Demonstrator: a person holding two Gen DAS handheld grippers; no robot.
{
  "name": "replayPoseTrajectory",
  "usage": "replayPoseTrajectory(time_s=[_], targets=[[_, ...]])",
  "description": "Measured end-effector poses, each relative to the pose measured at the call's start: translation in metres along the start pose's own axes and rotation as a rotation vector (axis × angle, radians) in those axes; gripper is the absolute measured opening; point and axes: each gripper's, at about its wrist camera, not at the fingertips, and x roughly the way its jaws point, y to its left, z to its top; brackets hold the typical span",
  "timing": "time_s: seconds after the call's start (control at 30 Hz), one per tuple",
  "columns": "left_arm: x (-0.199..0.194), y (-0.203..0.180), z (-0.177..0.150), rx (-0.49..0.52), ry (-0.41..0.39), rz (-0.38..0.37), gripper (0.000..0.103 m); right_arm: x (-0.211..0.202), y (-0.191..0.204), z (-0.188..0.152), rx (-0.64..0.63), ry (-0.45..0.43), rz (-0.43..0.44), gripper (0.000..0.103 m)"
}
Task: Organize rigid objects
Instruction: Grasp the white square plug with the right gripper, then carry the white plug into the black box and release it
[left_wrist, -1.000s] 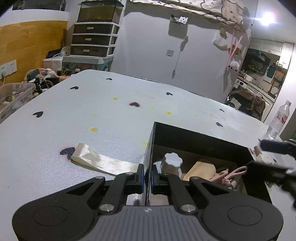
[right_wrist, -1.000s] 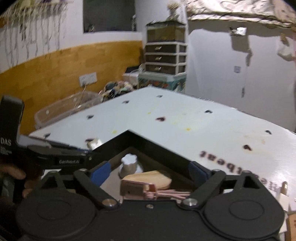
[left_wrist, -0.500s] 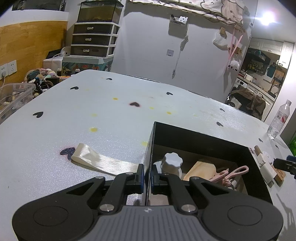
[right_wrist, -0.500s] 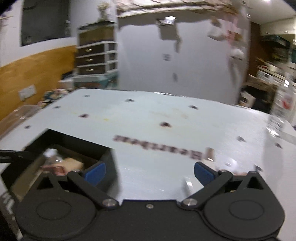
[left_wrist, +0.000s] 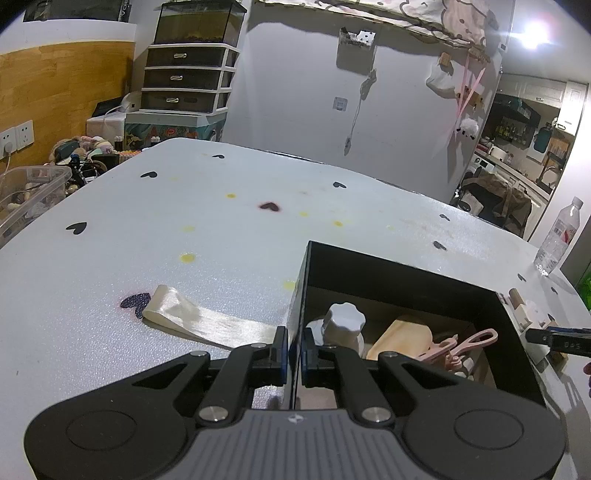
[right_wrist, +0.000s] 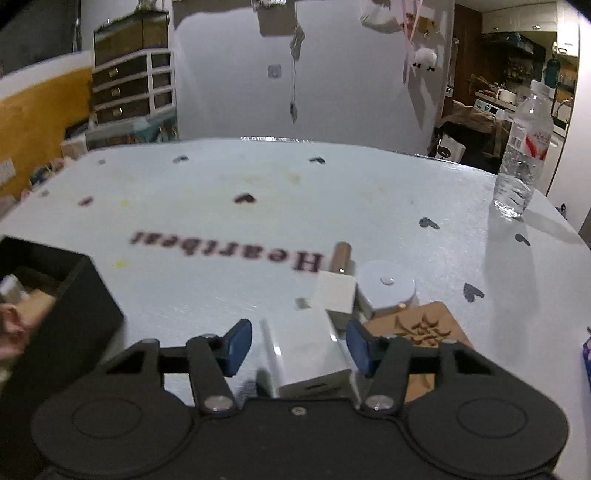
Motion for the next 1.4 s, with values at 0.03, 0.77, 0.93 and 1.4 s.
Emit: replayPoseTrajectory(time_s=[0.03, 0.77, 0.93, 1.4], targets=[[0.000, 0.001, 0.000, 0.000, 0.001, 0.001, 0.006, 0.003, -0.001, 0.000, -0.004, 0.008, 0.006, 0.057], [0.000, 0.001, -0.001, 0.001, 0.002, 0.004, 0.006, -0.038, 0.021, 0.012, -0.067, -0.070, 0.224, 0.049], [0.000, 0.001, -0.001, 0.001, 0.002, 0.004, 0.006, -0.072, 0.054, 0.029, -0.189, -0.106, 0.427, 0.049], [0.000, 0.001, -0.001, 0.001, 0.004, 0.005, 0.006, -0.077, 0.146, 0.021, -0.651, 0.157, 0.778, 0.049]])
